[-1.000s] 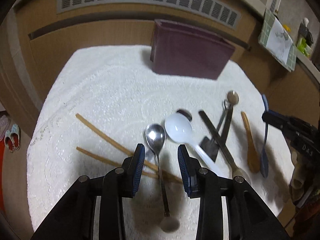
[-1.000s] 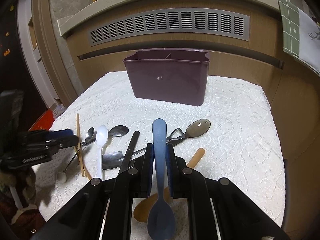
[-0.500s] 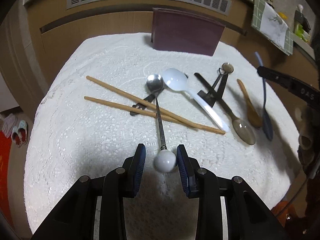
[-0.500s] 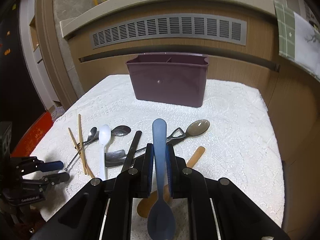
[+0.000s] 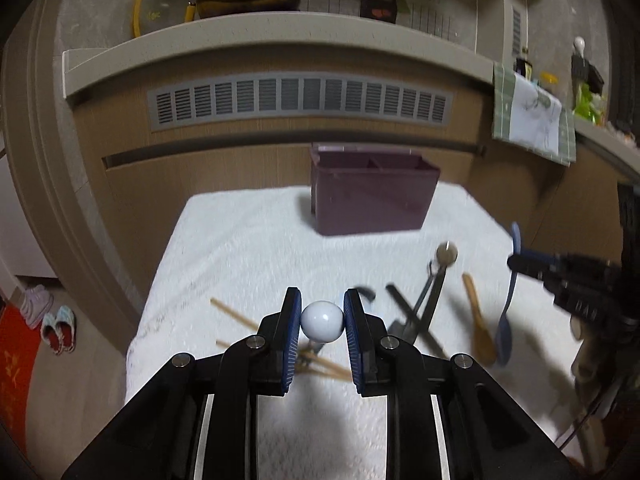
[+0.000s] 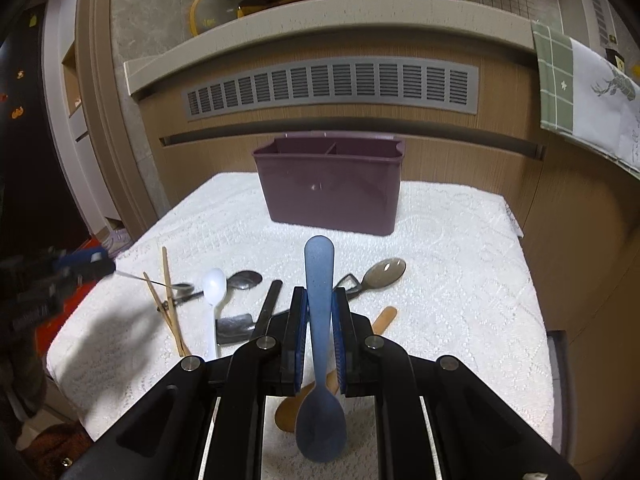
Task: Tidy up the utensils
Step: 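Lift both held spoons and carry them over the purple caddy, then lower both spoons into the purple caddy and open both tools, then grasp the dark metal spoon handle with right tool while left tool approaches white plastic spoon, then close the left tool on the white plastic spoon while right tool holds dark spoon, then lift both held spoons up over the purple caddy, then lower both spoons into the caddy and open both tools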
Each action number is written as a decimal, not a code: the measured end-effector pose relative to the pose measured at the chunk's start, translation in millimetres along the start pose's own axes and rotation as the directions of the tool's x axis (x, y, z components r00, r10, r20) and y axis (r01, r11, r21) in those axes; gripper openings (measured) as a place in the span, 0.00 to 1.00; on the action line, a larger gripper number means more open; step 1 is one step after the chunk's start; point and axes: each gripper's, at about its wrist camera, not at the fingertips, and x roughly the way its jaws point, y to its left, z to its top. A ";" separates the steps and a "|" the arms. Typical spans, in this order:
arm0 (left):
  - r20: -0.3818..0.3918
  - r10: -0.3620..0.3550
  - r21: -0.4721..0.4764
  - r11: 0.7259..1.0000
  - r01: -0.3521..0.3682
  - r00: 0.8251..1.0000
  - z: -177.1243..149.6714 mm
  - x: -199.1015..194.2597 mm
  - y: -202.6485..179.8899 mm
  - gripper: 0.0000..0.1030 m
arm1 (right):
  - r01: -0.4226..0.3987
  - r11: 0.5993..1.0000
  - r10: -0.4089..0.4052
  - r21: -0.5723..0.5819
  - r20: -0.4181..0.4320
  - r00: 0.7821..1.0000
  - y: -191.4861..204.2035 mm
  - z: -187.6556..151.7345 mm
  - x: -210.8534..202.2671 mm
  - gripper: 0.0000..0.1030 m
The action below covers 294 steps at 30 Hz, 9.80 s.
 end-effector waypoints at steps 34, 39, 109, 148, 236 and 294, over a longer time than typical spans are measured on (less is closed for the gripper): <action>0.156 -0.313 -0.102 0.938 0.331 0.937 228.6 128.8 5.9 0.22 | 0.079 0.997 -0.068 -0.017 0.352 0.934 -37.9 207.4 66.5 0.11; 0.066 -0.279 -0.093 0.954 0.284 0.958 201.8 175.6 0.6 0.22 | 0.065 0.998 -0.068 0.021 0.207 0.976 -51.4 178.2 128.0 0.11; -0.241 -0.135 -0.137 0.985 0.104 0.961 -33.8 90.4 1.7 0.42 | 0.013 0.999 -0.004 0.032 -0.251 0.968 -0.6 -16.0 82.3 0.11; -0.314 -0.140 -0.131 0.986 0.104 0.939 -31.9 114.7 -8.5 0.42 | 0.036 0.999 -0.044 -0.029 -0.323 0.945 -6.3 -21.4 100.0 0.14; -0.355 -0.005 0.042 0.999 0.021 0.935 -1.0 181.4 -63.4 0.42 | 0.118 0.993 -0.118 -0.013 -0.194 0.974 -27.9 -19.2 66.7 0.11; 0.414 -0.013 -0.060 0.997 0.041 0.910 177.1 214.9 -8.4 0.35 | -0.006 0.996 -0.027 0.086 0.381 0.924 -74.5 199.5 147.5 0.11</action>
